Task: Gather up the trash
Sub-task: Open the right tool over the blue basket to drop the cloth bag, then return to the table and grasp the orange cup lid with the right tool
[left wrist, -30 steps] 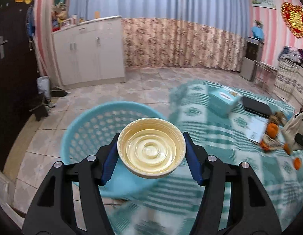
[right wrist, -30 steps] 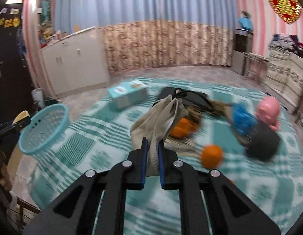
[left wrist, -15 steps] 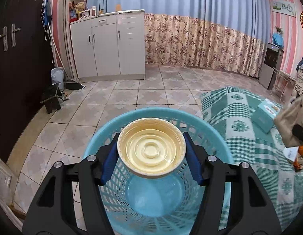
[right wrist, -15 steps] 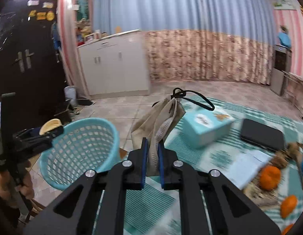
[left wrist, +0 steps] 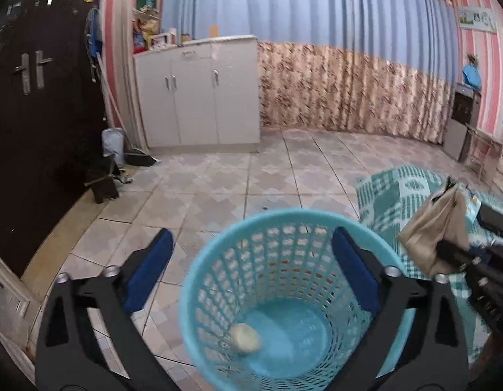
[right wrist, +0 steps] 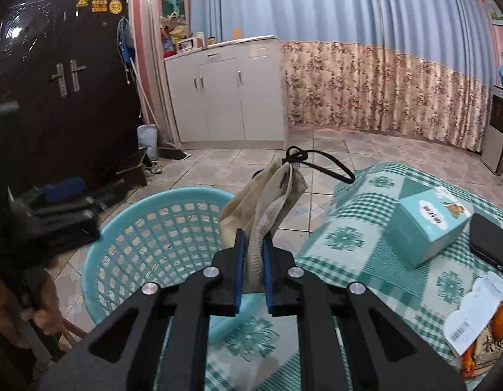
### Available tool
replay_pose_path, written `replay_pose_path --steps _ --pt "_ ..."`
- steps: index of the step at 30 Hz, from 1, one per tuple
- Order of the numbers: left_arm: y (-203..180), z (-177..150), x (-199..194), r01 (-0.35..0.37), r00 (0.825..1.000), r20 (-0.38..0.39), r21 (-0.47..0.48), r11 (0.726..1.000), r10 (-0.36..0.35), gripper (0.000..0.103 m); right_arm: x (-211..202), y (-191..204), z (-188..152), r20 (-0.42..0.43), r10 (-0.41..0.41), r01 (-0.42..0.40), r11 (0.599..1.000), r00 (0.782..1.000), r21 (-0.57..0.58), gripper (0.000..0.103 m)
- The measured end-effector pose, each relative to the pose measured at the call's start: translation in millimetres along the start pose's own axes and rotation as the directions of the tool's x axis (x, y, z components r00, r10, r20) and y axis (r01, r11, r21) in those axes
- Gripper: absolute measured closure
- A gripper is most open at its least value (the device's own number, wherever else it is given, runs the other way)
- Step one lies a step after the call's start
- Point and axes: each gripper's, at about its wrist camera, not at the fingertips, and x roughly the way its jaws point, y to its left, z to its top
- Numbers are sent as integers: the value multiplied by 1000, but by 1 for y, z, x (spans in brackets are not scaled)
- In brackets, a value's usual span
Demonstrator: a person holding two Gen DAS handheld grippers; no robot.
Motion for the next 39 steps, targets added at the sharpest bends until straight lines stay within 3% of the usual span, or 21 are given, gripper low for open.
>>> replay_pose_path --steps 8,11,12,15,18,22,31,39 --pt "34 0 -15 -69 998 -2 -48 996 69 5 20 19 2 -37 66 -67 997 997 -31 90" --pt "37 -4 -14 -81 997 -11 -55 995 81 5 27 25 4 -45 53 -55 997 998 -47 86" --pt "37 -5 -15 -84 996 -13 -57 995 83 5 27 27 3 -44 44 -47 997 998 -55 77" --pt "39 -8 -15 -93 996 -19 -68 993 92 5 20 25 1 -17 9 -10 998 1000 -61 31" --pt "42 -8 -20 -90 996 -18 -86 992 89 5 12 21 2 -4 -5 5 999 1000 -54 30" --pt "38 -8 -30 -85 996 -10 -99 991 85 5 -11 11 5 44 -46 49 997 998 -67 16" --pt "11 -7 -55 -47 999 9 -82 996 48 5 -79 -42 0 66 -112 114 993 992 -25 14" --pt "-40 -14 -77 32 999 0 -37 999 -32 5 -153 -121 -37 19 -248 246 966 969 76 12"
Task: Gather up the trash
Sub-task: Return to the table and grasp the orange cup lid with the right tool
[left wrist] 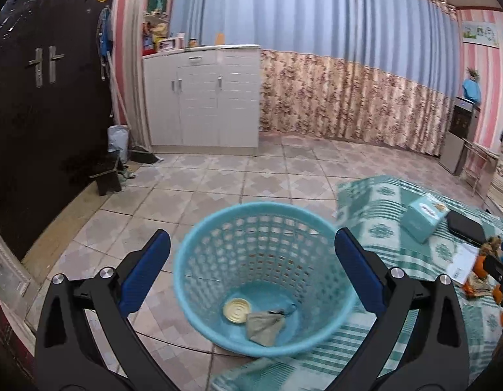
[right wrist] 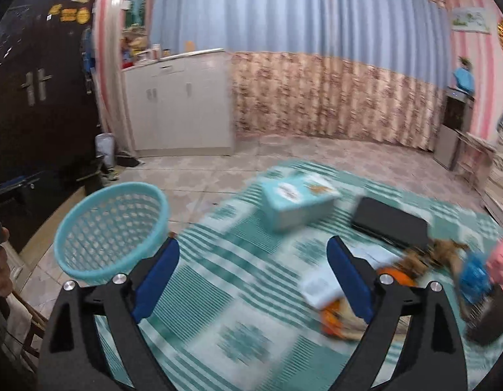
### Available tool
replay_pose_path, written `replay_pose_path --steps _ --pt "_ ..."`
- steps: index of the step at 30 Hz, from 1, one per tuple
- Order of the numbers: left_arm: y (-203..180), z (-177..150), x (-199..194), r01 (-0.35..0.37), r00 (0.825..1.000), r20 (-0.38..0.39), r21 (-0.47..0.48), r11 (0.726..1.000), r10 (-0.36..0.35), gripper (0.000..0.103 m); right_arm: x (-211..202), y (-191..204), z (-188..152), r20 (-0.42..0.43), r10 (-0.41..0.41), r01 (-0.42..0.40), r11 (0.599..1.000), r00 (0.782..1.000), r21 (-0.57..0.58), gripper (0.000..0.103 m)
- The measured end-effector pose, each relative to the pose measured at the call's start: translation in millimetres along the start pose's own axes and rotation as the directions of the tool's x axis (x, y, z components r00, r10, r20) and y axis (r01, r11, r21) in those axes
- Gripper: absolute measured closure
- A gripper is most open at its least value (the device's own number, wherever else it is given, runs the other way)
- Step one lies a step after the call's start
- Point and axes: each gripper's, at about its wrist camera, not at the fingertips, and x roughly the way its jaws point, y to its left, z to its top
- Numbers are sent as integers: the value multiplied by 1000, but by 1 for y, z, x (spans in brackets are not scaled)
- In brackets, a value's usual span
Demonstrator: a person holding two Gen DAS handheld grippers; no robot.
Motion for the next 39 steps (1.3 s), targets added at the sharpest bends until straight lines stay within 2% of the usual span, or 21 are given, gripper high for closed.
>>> replay_pose_path --steps 4,9,12,16,22,25,27,32,33,35,36,37,39 --pt "-31 0 -11 53 999 0 21 998 -53 5 -21 -41 -18 -16 -93 93 996 996 7 12" --pt "-80 -5 -21 132 991 -4 55 990 -132 5 -48 -87 -37 -22 -210 211 977 977 27 12" --pt "-115 -17 -25 209 978 -28 62 976 -207 5 -62 -109 -49 -32 -262 263 964 965 48 12" --pt "-152 -38 -21 269 961 -85 87 959 -262 5 -71 -132 -74 -76 -315 320 944 946 77 12" --pt "-188 -71 -7 334 932 -186 112 936 -310 5 -65 -146 -107 -154 -328 345 934 932 95 12" --pt "-198 -80 -2 337 928 -214 132 932 -305 5 -53 -146 -107 -174 -326 343 935 929 84 12" --pt "-202 -84 -1 337 927 -224 149 930 -300 5 -42 -148 -105 -212 -332 355 932 919 81 12" --pt "-206 -87 -1 347 923 -237 174 921 -303 5 -35 -149 -111 -257 -296 335 935 920 120 13" --pt "-208 -87 -1 348 923 -240 180 920 -302 5 -35 -149 -114 -262 -290 331 935 920 127 16" --pt "-211 -89 0 352 919 -251 183 918 -303 5 -36 -150 -117 -273 -264 310 940 925 141 32" --pt "-213 -89 0 357 917 -257 182 916 -306 5 -35 -150 -119 -282 -250 299 943 926 146 46" --pt "-214 -90 0 360 915 -259 182 915 -308 5 -36 -150 -121 -286 -235 286 946 929 152 54" --pt "-218 -91 0 368 912 -265 186 911 -313 5 -38 -149 -123 -276 -217 267 951 936 158 63"
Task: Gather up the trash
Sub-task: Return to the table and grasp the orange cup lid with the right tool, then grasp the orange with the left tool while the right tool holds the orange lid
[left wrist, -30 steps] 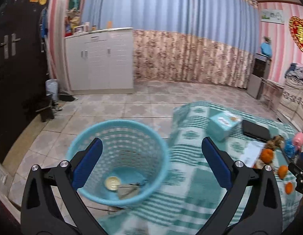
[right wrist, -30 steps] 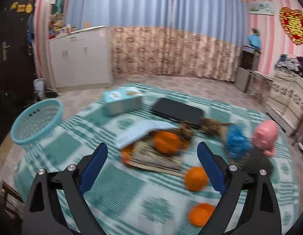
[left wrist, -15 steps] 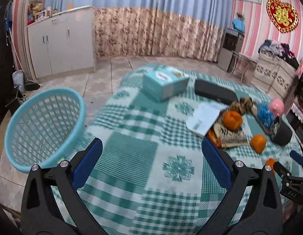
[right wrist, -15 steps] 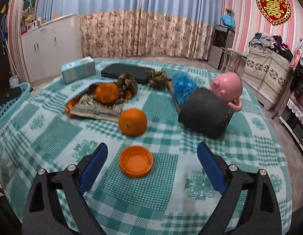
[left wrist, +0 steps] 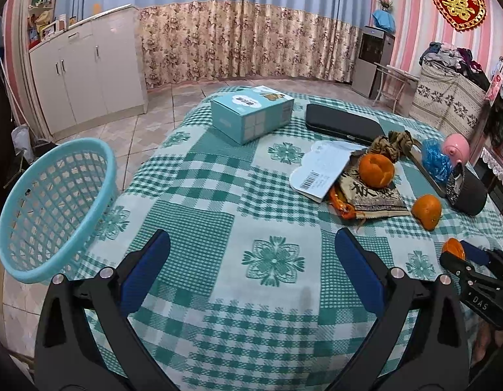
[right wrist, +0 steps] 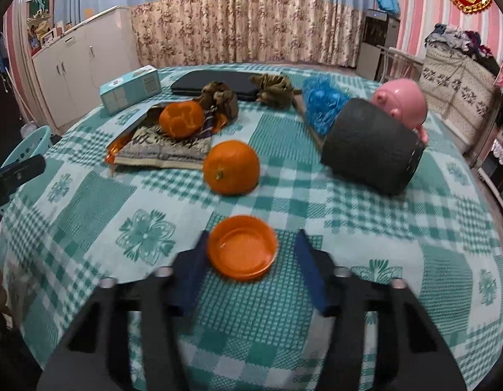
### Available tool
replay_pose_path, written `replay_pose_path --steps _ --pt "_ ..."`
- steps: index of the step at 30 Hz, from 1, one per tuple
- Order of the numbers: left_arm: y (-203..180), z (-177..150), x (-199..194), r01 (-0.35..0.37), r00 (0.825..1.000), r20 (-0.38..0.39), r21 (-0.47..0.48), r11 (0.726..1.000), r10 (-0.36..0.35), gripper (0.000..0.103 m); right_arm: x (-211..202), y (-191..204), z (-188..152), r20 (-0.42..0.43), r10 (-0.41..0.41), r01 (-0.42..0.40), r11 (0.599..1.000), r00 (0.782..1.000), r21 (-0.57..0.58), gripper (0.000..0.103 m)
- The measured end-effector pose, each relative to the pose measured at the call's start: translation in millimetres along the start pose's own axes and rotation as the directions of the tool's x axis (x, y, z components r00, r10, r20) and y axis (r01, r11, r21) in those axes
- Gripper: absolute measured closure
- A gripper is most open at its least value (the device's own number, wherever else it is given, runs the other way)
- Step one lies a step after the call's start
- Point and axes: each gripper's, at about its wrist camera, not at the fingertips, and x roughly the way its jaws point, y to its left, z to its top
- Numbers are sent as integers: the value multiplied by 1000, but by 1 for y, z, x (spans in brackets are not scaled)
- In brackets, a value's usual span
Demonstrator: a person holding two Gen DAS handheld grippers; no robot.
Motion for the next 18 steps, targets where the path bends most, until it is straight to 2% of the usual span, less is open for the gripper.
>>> replay_pose_path --steps 4,9,14,18 --pt "-12 1 1 17 1000 -8 35 999 -16 5 -6 -9 1 36 -9 8 1000 999 30 63" --pt "-38 8 3 58 998 -11 72 996 -57 5 -11 -34 4 51 -73 69 995 996 65 63" --pt "-88 11 11 120 993 -33 143 982 -116 5 -17 -63 1 55 -134 128 987 989 101 63" --pt "-129 7 22 192 981 -73 171 967 -181 5 -23 -87 -5 48 -173 165 977 984 138 63"
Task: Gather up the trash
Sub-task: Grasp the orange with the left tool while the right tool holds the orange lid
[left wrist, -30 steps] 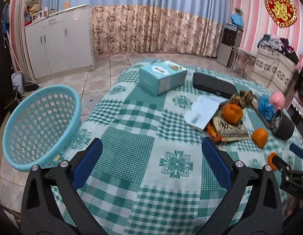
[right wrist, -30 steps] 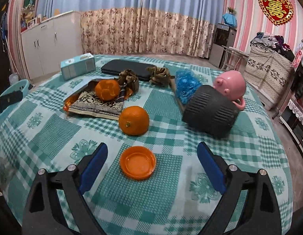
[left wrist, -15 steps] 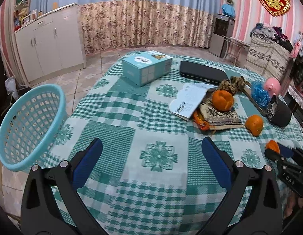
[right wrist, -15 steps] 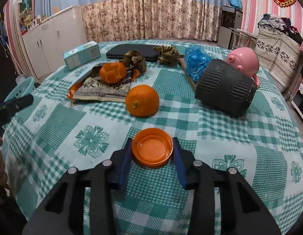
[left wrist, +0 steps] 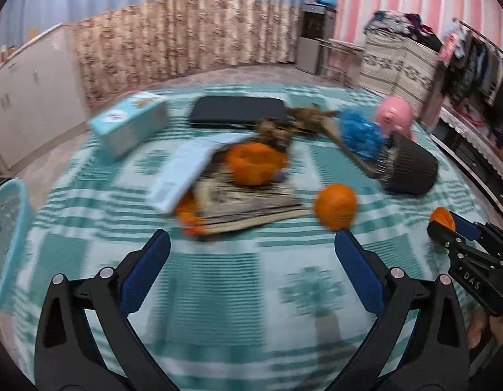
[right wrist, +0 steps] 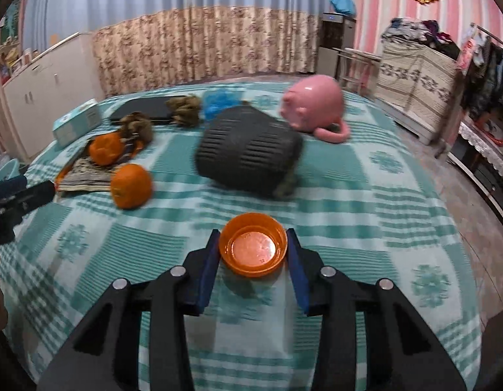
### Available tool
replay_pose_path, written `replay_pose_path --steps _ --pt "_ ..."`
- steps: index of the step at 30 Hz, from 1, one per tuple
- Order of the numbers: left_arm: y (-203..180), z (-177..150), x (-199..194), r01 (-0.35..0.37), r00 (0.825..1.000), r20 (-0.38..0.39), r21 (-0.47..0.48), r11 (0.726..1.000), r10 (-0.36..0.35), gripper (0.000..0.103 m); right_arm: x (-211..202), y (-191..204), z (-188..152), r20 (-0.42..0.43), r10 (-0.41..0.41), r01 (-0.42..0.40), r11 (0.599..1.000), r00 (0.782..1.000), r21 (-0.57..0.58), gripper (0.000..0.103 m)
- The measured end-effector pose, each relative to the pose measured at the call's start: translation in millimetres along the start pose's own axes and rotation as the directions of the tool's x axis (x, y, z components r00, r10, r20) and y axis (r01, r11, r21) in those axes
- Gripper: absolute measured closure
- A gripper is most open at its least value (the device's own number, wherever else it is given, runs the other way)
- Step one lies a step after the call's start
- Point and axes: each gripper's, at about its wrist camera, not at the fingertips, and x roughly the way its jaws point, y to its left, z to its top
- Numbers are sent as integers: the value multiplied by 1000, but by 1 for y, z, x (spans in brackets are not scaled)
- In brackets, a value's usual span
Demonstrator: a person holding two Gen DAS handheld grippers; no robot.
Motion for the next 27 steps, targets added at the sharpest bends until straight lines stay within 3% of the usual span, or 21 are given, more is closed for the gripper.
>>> replay_pose_path --steps 8,13,15,18,21,27 --pt "-48 9 40 47 998 -44 33 998 -45 8 0 -42 -10 -5 -31 31 994 1000 102 63" --pt "-57 18 61 91 991 -99 20 996 -89 30 5 -47 -14 -16 -23 25 992 1000 122 63" --pt "-60 20 65 94 989 -113 31 995 -90 46 7 -44 -15 -21 -27 29 993 999 115 63" --pt "-62 19 64 113 987 -119 52 992 -106 62 6 -41 -15 -21 -32 34 994 999 107 63" --pt "-60 17 58 141 983 -122 43 989 -135 67 3 -38 -13 -19 -32 34 995 999 97 63" --pt "-36 17 20 147 988 -47 0 989 -147 67 -3 -20 -11 -6 -13 14 998 1000 61 63"
